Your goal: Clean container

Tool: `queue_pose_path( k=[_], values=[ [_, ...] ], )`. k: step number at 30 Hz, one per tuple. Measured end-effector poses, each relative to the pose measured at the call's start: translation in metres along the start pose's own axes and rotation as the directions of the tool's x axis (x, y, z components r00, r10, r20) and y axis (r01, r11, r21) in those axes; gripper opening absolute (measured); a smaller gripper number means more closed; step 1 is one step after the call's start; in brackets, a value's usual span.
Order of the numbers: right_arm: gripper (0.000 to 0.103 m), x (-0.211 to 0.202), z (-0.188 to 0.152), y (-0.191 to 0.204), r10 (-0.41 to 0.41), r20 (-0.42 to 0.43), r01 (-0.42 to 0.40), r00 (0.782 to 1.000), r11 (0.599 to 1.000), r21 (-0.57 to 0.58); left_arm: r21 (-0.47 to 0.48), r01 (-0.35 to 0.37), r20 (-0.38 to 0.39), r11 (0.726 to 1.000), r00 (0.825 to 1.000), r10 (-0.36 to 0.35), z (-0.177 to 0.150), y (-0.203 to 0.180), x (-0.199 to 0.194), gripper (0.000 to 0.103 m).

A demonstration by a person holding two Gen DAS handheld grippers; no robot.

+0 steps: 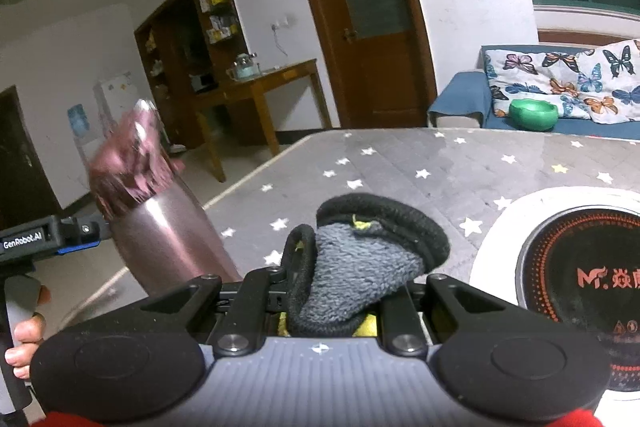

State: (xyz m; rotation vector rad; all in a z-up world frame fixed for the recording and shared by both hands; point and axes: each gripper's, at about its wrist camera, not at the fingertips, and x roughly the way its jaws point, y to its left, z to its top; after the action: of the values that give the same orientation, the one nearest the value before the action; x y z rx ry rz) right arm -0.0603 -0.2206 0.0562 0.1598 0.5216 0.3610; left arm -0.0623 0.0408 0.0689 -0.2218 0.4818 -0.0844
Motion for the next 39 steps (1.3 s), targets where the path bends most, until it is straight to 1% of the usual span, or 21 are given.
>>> queue_pose_path(
  k=[8,10,15,20,25,27,31,33,37,39],
  values=[
    [0.016,0.018,-0.014,-0.008,-0.031,-0.027,0.030,0.999,1.000,-0.007,0.012,-0.012,-0.066,1.000,0.998,0.013,-0.011,-0.004,0.019,0.103],
    [0.016,0.022,-0.015,-0.010,-0.030,-0.032,0.030,0.999,1.000,-0.004,0.018,-0.021,-0.076,1.000,0.997,0.023,-0.021,-0.003,0.021,0.103],
    [0.016,0.034,-0.020,-0.017,-0.041,-0.050,0.040,0.998,0.999,-0.013,0.057,-0.068,-0.082,0.996,0.994,0.073,-0.025,-0.005,0.032,0.103],
    [0.016,0.040,-0.026,-0.016,-0.032,-0.065,0.030,0.997,0.999,-0.036,0.056,-0.117,-0.093,0.992,0.988,0.122,-0.025,-0.004,0.043,0.103],
    [0.016,0.043,-0.026,-0.016,-0.028,-0.073,0.026,0.997,0.999,-0.041,0.081,-0.167,-0.096,0.983,0.980,0.175,-0.027,-0.004,0.057,0.103],
    [0.016,0.044,-0.026,-0.017,-0.029,-0.075,0.026,0.997,0.999,-0.039,0.095,-0.173,-0.104,0.980,0.978,0.183,-0.028,-0.002,0.071,0.103],
    [0.016,0.047,-0.027,-0.015,-0.034,-0.087,0.029,0.996,0.998,-0.057,0.122,-0.207,-0.118,0.971,0.968,0.221,-0.032,-0.003,0.079,0.103],
    [0.016,0.048,-0.027,-0.016,-0.029,-0.093,0.024,0.995,0.998,-0.055,0.118,-0.216,-0.139,0.969,0.963,0.231,-0.032,-0.002,0.083,0.103],
    [0.016,0.051,-0.025,-0.023,-0.015,-0.097,0.011,0.995,0.999,-0.036,0.102,-0.242,-0.156,0.965,0.954,0.255,-0.032,0.000,0.087,0.103],
    [0.016,0.052,-0.025,-0.026,-0.007,-0.098,0.005,0.995,1.000,-0.026,0.111,-0.255,-0.159,0.961,0.950,0.270,-0.031,-0.001,0.097,0.103]
  ],
)
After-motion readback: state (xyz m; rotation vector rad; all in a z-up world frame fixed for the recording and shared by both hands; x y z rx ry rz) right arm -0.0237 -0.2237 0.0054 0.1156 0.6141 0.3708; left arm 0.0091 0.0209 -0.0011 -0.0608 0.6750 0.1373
